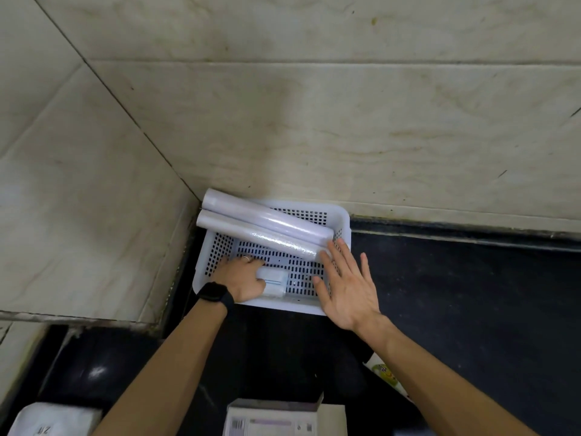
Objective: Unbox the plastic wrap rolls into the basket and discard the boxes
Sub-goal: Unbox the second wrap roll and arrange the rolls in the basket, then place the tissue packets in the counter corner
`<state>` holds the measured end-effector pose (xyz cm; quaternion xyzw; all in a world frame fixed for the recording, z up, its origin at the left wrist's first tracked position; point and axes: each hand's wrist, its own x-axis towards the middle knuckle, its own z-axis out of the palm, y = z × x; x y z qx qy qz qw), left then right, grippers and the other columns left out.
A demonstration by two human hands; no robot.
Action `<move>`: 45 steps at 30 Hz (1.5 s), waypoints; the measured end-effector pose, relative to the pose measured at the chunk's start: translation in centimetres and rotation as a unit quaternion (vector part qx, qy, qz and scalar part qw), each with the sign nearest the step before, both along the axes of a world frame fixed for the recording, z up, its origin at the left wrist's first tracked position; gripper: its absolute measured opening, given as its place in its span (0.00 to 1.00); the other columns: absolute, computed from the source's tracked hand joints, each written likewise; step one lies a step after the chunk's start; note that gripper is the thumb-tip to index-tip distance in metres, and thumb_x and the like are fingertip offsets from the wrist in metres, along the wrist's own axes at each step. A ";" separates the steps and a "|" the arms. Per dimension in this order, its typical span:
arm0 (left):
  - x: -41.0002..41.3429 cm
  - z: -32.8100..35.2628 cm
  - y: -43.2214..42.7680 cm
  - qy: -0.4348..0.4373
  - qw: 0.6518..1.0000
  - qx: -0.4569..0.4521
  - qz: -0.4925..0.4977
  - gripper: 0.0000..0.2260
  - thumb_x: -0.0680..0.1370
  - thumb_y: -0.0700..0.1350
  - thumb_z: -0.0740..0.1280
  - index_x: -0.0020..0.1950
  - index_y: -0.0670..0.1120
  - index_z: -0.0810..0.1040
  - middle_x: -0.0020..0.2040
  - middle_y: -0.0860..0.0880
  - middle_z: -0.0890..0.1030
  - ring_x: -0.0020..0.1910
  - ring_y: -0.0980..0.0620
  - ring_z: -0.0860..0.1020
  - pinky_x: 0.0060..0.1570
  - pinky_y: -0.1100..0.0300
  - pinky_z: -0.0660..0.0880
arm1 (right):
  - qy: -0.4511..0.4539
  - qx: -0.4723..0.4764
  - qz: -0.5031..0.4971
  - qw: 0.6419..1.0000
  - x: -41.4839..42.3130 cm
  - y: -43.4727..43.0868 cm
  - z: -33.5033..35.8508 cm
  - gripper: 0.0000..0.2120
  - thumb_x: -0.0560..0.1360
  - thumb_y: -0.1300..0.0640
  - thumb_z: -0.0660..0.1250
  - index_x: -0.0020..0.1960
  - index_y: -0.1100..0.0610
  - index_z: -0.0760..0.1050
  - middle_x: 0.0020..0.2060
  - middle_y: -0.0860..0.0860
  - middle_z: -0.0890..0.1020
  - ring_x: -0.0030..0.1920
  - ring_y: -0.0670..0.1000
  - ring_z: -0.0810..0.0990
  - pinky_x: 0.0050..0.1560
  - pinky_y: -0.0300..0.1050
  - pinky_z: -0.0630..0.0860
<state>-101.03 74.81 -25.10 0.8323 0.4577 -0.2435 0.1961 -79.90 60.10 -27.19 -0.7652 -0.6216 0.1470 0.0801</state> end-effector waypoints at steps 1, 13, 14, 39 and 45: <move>-0.1 0.1 -0.1 -0.008 1.000 0.005 0.006 0.24 0.77 0.53 0.60 0.74 0.54 0.67 0.70 0.49 0.73 0.65 0.46 0.72 0.69 0.47 0.63 | 0.002 -0.001 -0.002 1.000 0.0 0.0 0.0 0.31 0.81 0.37 0.40 0.80 0.50 0.51 0.80 0.46 0.43 0.77 0.44 0.32 0.76 0.58 0.35; -3.4 2.1 -5.5 -0.143 0.982 0.105 0.065 0.25 0.81 0.58 0.57 0.77 0.55 0.63 0.76 0.50 0.66 0.74 0.49 0.62 0.73 0.50 0.58 | 0.029 -0.054 0.024 0.998 0.6 0.3 0.9 0.31 0.79 0.36 0.38 0.80 0.45 0.51 0.80 0.44 0.42 0.75 0.43 0.28 0.76 0.56 0.36; -3.8 2.4 -6.3 -0.150 0.980 0.105 0.079 0.25 0.81 0.58 0.57 0.77 0.54 0.64 0.76 0.50 0.66 0.74 0.49 0.62 0.74 0.49 0.58 | 0.033 -0.057 0.034 0.997 0.7 0.2 1.4 0.30 0.80 0.37 0.40 0.80 0.45 0.51 0.81 0.45 0.43 0.76 0.44 0.30 0.76 0.55 0.37; -10.9 5.8 -35.3 -0.222 0.892 0.150 0.365 0.21 0.80 0.52 0.65 0.73 0.53 0.71 0.72 0.48 0.72 0.73 0.48 0.67 0.72 0.51 0.64 | 0.160 0.037 0.180 0.970 -4.9 -24.1 8.1 0.24 0.82 0.43 0.54 0.76 0.47 0.65 0.76 0.39 0.62 0.78 0.37 0.47 0.77 0.40 0.49; -17.6 6.3 -39.1 -0.185 0.848 0.186 0.460 0.21 0.79 0.53 0.64 0.73 0.51 0.71 0.71 0.48 0.73 0.68 0.47 0.71 0.70 0.51 0.66 | 0.160 0.025 0.294 0.942 -11.7 -22.1 9.2 0.24 0.82 0.45 0.57 0.76 0.49 0.65 0.77 0.43 0.63 0.78 0.39 0.49 0.78 0.44 0.54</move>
